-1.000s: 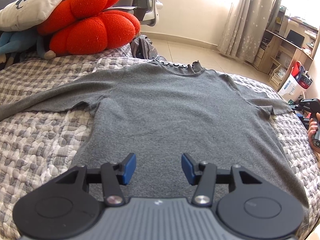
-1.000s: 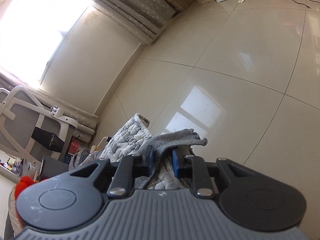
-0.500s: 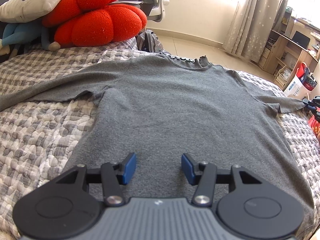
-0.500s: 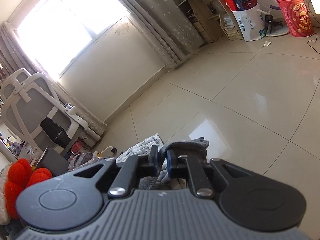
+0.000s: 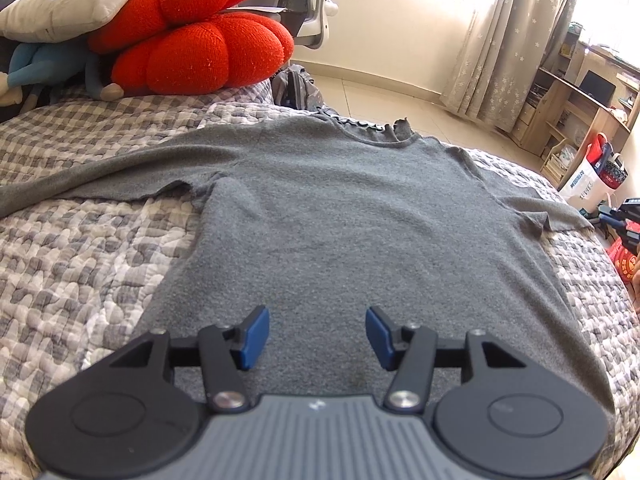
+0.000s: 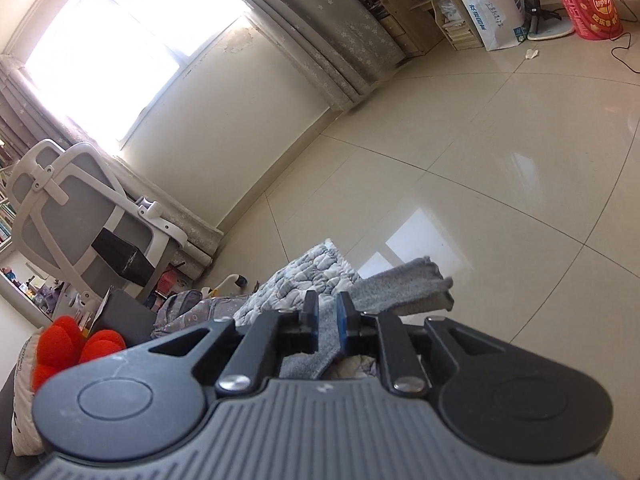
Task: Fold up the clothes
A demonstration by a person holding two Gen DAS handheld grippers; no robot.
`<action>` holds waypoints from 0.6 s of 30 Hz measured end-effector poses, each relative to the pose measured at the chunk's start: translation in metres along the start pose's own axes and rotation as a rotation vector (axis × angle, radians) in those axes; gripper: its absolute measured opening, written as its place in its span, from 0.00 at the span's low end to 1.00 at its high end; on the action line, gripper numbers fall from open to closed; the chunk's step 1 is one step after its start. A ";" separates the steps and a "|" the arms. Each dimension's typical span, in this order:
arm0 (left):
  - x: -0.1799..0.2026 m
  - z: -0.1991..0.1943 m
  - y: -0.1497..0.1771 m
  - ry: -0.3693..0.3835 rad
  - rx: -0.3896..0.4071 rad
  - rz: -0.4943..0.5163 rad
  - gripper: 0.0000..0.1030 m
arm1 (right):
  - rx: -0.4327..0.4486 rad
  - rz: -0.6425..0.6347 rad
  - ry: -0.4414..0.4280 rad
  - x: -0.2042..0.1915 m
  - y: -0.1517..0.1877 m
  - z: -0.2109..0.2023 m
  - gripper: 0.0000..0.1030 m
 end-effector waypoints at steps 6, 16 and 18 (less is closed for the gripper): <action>-0.007 0.002 0.003 -0.007 -0.012 -0.006 0.54 | -0.072 0.084 -0.012 0.001 0.026 0.002 0.39; -0.003 0.001 0.003 0.003 -0.010 -0.001 0.54 | -0.001 0.013 0.021 -0.016 0.025 0.001 0.03; -0.004 0.001 0.004 0.002 -0.013 0.001 0.54 | 0.040 0.037 -0.020 -0.017 0.025 -0.017 0.03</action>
Point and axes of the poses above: each gripper's, at about its wrist camera, not at the fingertips, and z roughly the way its jaws point, x to its right, y to its underside, the point moved 6 cm from there along z, roughly the way its jaws point, and after that the axes turned 2 degrees about x, right-handed, at the moved point
